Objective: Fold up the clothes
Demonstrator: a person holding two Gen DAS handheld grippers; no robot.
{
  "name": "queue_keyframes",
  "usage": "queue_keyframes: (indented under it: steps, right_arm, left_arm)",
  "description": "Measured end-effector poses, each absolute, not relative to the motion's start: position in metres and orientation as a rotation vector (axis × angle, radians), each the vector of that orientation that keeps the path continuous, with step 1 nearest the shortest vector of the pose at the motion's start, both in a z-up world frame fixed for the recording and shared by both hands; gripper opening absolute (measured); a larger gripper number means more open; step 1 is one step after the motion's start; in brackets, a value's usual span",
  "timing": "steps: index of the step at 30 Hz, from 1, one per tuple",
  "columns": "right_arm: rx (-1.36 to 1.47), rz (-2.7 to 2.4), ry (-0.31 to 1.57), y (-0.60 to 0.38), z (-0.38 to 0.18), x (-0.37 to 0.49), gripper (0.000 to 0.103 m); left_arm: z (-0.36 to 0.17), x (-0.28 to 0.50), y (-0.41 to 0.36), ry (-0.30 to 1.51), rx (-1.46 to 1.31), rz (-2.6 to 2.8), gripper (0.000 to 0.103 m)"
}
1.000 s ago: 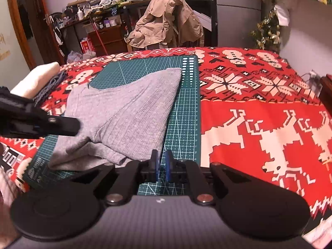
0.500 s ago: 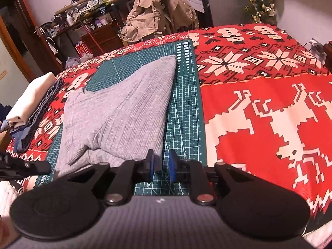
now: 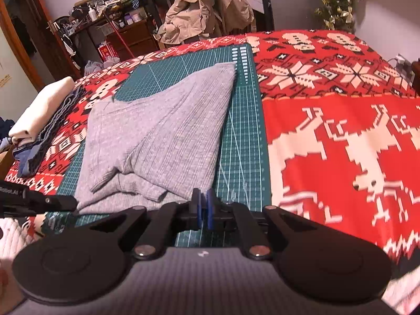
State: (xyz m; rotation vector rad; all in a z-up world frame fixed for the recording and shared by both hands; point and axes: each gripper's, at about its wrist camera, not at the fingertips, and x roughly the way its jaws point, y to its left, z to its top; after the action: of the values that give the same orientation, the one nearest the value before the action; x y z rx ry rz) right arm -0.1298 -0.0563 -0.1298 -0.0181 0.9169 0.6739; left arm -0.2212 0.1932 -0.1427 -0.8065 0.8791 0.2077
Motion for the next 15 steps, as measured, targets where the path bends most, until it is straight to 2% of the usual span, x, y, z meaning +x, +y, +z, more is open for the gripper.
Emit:
queue_keyframes:
  steps: [4,7,11,15]
  right_arm:
    - [-0.01,0.718,0.929,-0.062,-0.124,-0.142,0.007]
    - [-0.03,0.728,0.9,-0.062,-0.116,-0.151,0.009]
    - [-0.019,0.823,0.845,-0.049,-0.102,-0.159,0.009]
    - [-0.033,0.954,0.817,-0.015,-0.1,-0.164,0.006]
  left_arm:
    - [-0.146,-0.234,0.201,0.897,-0.82,0.202,0.0]
    - [-0.14,-0.245,0.207,0.821,-0.882,0.167,0.0]
    - [-0.137,-0.245,0.213,0.735,-0.961,0.087,0.0]
    - [-0.151,-0.232,0.213,0.767,-0.974,0.059,0.0]
